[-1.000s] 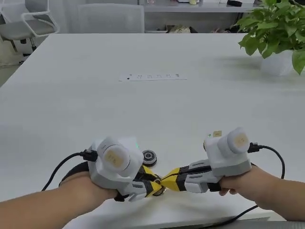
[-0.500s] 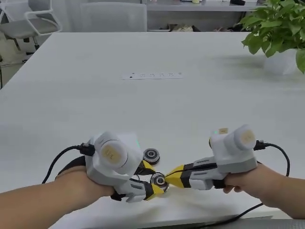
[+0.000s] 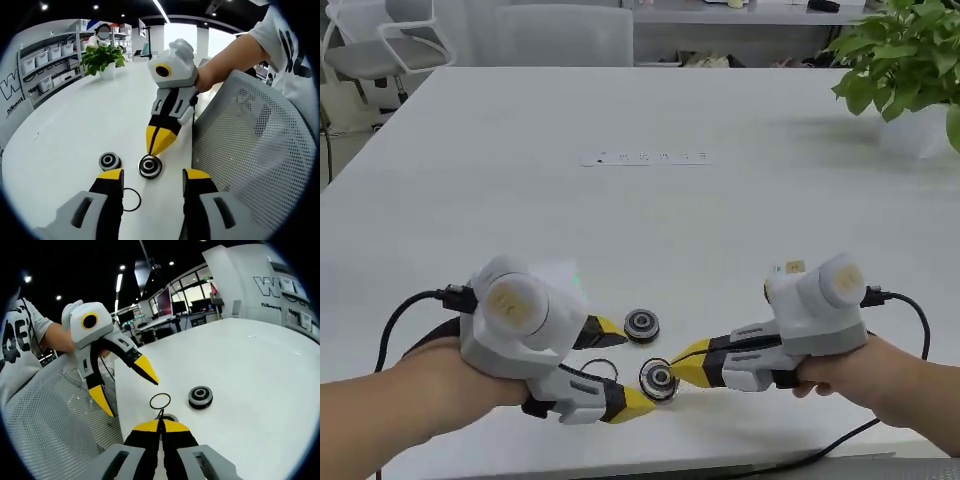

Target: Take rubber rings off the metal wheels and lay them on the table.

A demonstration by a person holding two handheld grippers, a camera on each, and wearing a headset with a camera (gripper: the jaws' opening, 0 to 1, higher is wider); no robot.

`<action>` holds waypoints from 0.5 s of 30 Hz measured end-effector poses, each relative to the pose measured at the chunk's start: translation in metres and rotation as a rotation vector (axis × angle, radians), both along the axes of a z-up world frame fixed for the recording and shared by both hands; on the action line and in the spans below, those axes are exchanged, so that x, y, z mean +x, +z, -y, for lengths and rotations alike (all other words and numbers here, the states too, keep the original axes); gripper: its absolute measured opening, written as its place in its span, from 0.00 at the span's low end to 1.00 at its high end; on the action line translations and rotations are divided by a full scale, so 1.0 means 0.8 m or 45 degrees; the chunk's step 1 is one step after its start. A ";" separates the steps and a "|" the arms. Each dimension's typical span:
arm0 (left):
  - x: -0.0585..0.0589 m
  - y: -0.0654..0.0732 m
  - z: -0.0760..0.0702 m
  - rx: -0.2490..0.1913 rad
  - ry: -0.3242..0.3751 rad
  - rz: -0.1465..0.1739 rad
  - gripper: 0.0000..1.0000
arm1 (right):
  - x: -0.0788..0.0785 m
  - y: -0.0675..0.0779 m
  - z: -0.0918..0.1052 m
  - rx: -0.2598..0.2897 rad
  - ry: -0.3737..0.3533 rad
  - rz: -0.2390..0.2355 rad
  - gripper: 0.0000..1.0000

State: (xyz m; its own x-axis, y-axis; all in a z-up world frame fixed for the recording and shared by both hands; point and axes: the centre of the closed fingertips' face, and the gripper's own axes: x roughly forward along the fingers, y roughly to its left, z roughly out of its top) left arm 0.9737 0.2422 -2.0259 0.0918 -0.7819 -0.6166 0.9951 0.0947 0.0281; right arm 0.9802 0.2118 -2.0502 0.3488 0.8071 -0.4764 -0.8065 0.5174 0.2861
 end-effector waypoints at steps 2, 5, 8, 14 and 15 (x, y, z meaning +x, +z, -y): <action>0.002 0.004 -0.005 -0.006 0.012 0.001 0.47 | 0.000 0.002 -0.001 0.000 0.005 0.002 0.00; 0.006 0.009 -0.012 -0.018 0.033 0.002 0.48 | -0.002 0.006 -0.005 -0.004 0.019 0.005 0.00; 0.009 0.013 -0.020 -0.028 0.052 0.003 0.49 | -0.003 0.009 -0.008 -0.010 0.036 0.011 0.00; 0.014 0.019 -0.035 -0.038 0.079 0.009 0.52 | 0.001 0.019 -0.016 -0.002 0.049 0.024 0.00; 0.015 0.020 -0.038 -0.041 0.085 0.011 0.53 | 0.002 0.021 -0.018 -0.001 0.053 0.026 0.00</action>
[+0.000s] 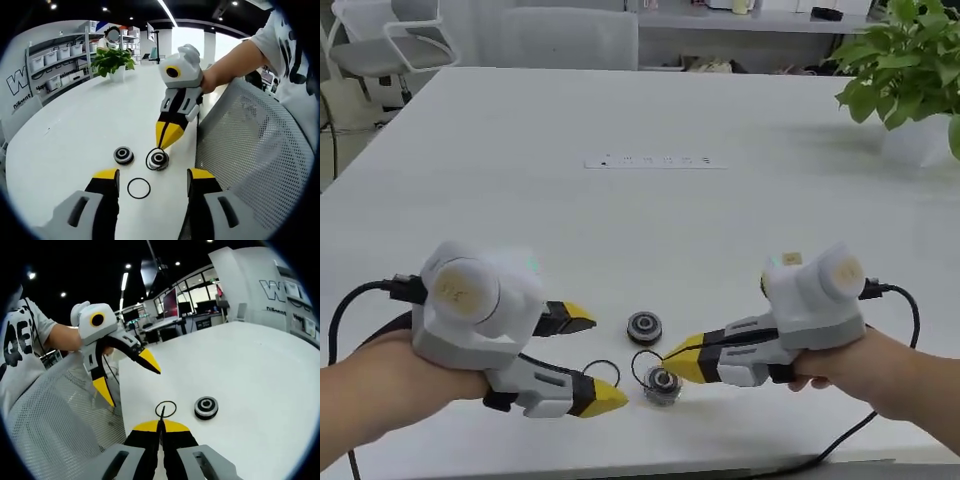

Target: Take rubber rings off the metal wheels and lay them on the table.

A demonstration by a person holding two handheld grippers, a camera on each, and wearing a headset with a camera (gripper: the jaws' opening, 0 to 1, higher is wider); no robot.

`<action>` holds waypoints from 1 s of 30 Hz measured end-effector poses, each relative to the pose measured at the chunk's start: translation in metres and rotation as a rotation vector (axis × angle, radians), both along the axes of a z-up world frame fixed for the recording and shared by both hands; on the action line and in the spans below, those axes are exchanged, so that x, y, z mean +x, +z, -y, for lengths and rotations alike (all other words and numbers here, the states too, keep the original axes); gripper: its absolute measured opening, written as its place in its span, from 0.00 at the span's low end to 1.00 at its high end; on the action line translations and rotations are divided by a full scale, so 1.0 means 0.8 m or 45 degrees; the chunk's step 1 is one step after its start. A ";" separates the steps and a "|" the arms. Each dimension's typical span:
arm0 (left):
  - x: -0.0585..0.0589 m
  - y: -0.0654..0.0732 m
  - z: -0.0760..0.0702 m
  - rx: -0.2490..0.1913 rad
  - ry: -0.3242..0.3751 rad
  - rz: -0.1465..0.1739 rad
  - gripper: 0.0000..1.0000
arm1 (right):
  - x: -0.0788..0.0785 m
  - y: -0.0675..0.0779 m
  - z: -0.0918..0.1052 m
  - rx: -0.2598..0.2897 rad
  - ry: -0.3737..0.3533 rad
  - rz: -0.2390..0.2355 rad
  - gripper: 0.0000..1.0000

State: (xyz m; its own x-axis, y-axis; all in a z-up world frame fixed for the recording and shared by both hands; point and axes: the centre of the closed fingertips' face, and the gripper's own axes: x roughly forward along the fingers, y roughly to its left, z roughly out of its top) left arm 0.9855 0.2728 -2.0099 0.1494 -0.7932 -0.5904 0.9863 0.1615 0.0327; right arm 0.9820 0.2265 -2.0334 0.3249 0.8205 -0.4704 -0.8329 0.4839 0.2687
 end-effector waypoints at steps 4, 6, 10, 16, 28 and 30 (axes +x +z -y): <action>0.002 0.003 -0.013 -0.001 0.018 0.008 0.55 | 0.004 0.005 -0.008 0.001 0.015 0.005 0.00; 0.004 0.003 -0.020 0.000 0.029 0.009 0.57 | 0.006 0.005 -0.013 -0.001 0.024 0.006 0.00; 0.008 0.002 -0.032 0.008 0.056 0.007 0.61 | 0.007 0.007 -0.023 -0.003 0.043 0.007 0.00; 0.012 0.005 -0.048 -0.005 0.101 -0.001 0.63 | 0.012 0.004 -0.038 -0.009 0.067 0.006 0.00; 0.015 0.009 -0.069 -0.017 0.159 -0.002 0.64 | 0.015 -0.009 -0.064 -0.029 0.111 -0.016 0.00; 0.015 0.009 -0.071 -0.017 0.163 -0.004 0.64 | 0.015 -0.012 -0.066 -0.035 0.119 -0.020 0.00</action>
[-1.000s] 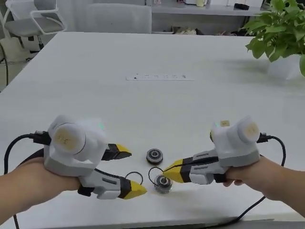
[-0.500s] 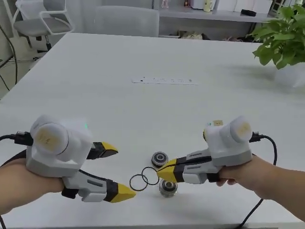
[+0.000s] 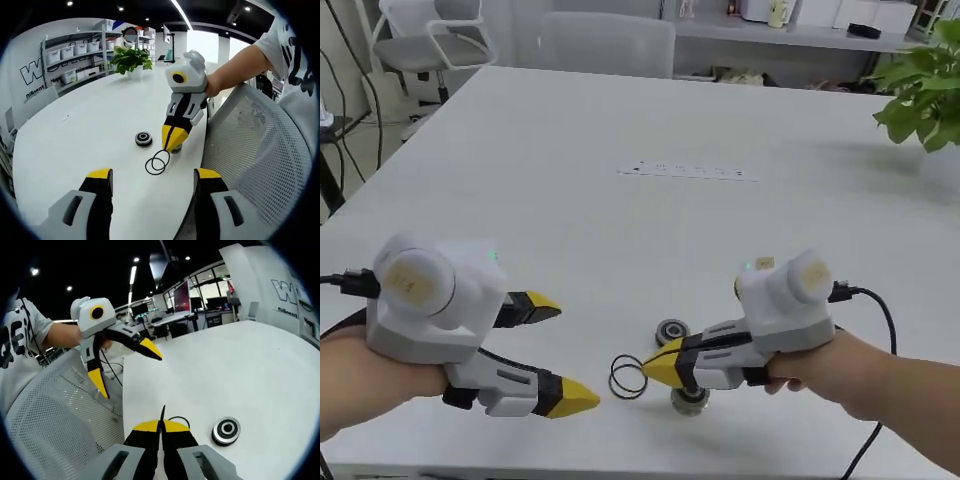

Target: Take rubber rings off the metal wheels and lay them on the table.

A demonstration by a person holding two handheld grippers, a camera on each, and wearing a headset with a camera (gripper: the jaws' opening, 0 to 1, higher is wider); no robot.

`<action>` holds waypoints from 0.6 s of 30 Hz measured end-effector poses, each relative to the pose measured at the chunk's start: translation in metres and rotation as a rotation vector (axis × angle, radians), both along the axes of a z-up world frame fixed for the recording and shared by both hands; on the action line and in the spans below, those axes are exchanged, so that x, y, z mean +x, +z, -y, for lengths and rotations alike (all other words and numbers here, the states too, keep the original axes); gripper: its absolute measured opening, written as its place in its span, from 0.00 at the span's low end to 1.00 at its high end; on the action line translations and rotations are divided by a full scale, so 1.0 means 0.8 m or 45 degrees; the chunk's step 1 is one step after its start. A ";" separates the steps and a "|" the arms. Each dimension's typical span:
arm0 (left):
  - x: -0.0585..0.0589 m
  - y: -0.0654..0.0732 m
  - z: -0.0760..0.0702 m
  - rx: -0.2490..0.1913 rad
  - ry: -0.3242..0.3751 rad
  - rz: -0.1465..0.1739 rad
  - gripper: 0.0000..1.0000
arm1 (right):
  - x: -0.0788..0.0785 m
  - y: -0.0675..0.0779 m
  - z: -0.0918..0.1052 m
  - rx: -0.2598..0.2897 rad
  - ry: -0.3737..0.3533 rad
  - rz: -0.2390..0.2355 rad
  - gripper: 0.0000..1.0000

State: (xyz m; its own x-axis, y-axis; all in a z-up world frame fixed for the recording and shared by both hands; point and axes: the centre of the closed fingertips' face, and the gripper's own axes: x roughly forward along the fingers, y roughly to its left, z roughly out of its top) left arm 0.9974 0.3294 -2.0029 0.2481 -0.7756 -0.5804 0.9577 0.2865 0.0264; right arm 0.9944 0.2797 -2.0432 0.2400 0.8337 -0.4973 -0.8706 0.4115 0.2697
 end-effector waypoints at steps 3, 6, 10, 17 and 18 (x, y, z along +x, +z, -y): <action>0.000 0.000 -0.002 0.001 0.002 -0.001 0.64 | 0.000 -0.003 -0.003 -0.004 0.005 -0.004 0.00; 0.001 -0.001 -0.005 0.002 0.012 -0.005 0.64 | 0.001 -0.007 -0.006 -0.009 0.008 -0.011 0.00; 0.002 -0.002 -0.008 0.006 0.017 -0.009 0.64 | 0.000 -0.012 -0.007 -0.021 0.006 -0.018 0.00; 0.002 -0.006 -0.008 0.011 0.019 -0.015 0.64 | 0.002 -0.018 -0.001 -0.047 -0.007 -0.016 0.00; 0.002 -0.007 -0.007 0.012 0.018 -0.017 0.64 | 0.003 -0.018 -0.001 -0.048 -0.010 -0.016 0.00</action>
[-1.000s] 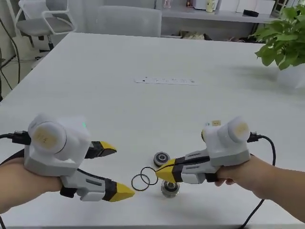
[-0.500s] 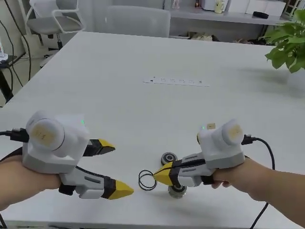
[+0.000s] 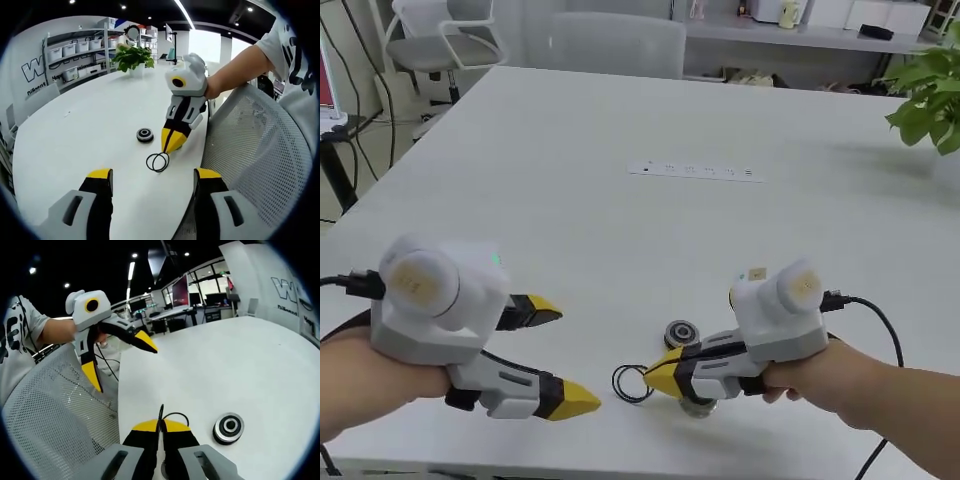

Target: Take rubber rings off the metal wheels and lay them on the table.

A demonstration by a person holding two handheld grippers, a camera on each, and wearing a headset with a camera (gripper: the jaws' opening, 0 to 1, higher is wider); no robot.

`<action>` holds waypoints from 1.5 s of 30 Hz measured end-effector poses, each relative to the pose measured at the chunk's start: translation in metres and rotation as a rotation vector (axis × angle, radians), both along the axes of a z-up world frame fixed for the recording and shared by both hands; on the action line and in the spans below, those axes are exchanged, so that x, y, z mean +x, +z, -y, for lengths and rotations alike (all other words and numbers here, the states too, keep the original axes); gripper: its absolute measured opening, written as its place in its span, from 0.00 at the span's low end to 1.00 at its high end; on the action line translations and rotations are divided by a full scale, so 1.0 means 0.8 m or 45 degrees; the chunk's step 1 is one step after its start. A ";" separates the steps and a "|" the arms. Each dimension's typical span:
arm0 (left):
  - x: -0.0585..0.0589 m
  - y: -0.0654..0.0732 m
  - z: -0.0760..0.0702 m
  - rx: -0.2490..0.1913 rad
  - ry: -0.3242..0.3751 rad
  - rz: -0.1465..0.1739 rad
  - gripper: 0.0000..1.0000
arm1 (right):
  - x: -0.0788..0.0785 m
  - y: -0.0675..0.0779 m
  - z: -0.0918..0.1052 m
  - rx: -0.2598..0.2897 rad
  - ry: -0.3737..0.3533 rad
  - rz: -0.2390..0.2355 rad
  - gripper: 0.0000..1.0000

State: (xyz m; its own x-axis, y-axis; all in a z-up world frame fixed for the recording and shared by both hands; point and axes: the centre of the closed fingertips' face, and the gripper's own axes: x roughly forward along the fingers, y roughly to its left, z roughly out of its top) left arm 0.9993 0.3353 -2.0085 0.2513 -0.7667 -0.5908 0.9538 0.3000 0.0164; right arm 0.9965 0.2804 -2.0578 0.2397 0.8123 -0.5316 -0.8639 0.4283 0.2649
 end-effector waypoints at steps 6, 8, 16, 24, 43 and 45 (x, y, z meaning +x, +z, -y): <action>0.000 -0.002 0.001 0.008 -0.007 -0.006 0.64 | 0.005 0.000 0.004 -0.007 -0.024 0.014 0.11; 0.000 -0.002 0.001 0.010 -0.008 -0.008 0.64 | 0.006 -0.001 0.006 -0.011 -0.026 0.013 0.13; 0.001 -0.005 0.002 0.020 -0.012 -0.030 0.63 | 0.012 0.007 0.017 0.002 -0.062 0.015 0.18; 0.002 -0.008 0.002 0.029 -0.013 -0.052 0.63 | 0.017 0.018 0.030 0.030 -0.115 0.027 0.22; 0.019 -0.004 0.028 0.029 -0.041 -0.054 0.63 | 0.029 0.026 0.076 0.041 -0.234 0.095 0.33; 0.020 -0.004 0.031 0.027 -0.046 -0.053 0.63 | 0.028 0.026 0.079 0.037 -0.240 0.094 0.35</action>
State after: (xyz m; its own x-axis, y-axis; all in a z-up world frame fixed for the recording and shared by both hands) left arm 1.0154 0.3104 -2.0119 0.1983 -0.7619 -0.6166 0.9640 0.2653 -0.0178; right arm 1.0192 0.2174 -2.0374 0.4264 0.7643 -0.4838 -0.7870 0.5771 0.2182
